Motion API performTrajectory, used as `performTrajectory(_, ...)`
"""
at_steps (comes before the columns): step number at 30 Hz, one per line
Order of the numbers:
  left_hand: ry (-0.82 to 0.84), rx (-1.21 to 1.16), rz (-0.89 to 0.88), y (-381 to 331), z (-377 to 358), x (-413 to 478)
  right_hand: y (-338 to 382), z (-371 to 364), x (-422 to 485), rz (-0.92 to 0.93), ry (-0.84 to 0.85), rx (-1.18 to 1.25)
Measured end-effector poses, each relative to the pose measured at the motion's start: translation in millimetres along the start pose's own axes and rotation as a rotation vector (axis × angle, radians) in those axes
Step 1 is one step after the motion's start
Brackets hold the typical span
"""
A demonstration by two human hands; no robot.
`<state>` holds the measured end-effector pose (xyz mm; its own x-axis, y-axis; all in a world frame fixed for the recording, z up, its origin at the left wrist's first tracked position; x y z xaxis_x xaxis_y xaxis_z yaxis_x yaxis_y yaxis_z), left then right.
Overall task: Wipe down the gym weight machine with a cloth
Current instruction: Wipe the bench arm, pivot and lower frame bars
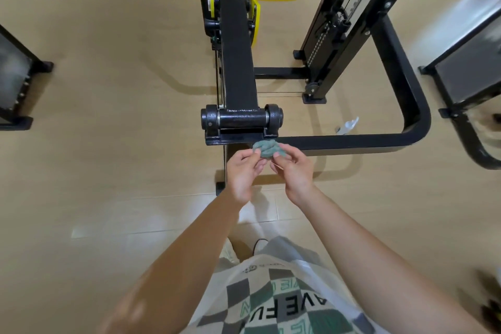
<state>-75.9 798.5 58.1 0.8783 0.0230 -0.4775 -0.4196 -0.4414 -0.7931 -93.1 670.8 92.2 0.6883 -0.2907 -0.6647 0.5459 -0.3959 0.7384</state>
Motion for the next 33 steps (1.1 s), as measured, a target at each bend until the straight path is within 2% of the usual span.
performTrajectory(3,-0.159,-0.028,0.013,-4.6,16.2,-1.0,-1.4,-17.9,4.9,0.037,-0.054,-0.111)
performTrajectory(6,-0.349,-0.080,0.011,-20.3,31.5,-3.0,-10.9,-48.1,13.0,-0.058,-0.064,-0.065)
performTrajectory(8,-0.412,-0.067,-0.008,-31.1,40.6,-2.4,-20.5,-65.9,15.6,-0.102,-0.006,-0.062)
performTrajectory(11,-0.414,-0.034,-0.034,-42.7,46.2,-1.1,-28.3,-79.1,13.1,-0.135,0.071,-0.078)
performTrajectory(16,-0.330,-0.068,0.030,-40.3,15.8,2.2,-25.3,-62.4,14.2,-0.087,-0.037,0.009)
performTrajectory(21,-0.074,-0.034,0.144,-18.5,-0.2,19.9,-27.0,-37.5,21.4,0.005,-0.221,0.016)
performTrajectory(24,0.038,0.040,0.164,-16.7,24.2,27.2,-39.5,-40.0,11.8,0.050,-0.252,-0.094)
performTrajectory(27,0.026,0.227,0.191,-21.4,67.1,30.8,-65.0,-54.3,-6.1,0.078,-0.298,-0.333)
performTrajectory(29,0.078,0.275,0.200,-28.5,98.2,32.5,-81.0,-70.1,-21.5,0.092,-0.333,-0.448)
performTrajectory(33,0.402,0.487,0.109,-48.2,151.6,35.3,-99.5,-103.8,-53.4,0.077,-0.336,-0.401)
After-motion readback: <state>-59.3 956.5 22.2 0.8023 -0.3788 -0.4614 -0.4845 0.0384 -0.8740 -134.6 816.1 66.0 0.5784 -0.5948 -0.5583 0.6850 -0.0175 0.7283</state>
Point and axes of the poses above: each hand's wrist, its own x-axis towards the middle knuckle, its own z-axis out of the back of the hand, y = z × x, the point moved 3 cm from there along x, towards the middle knuckle, and after that the axes turned 11 degrees about -z, right-handed, at the moved point
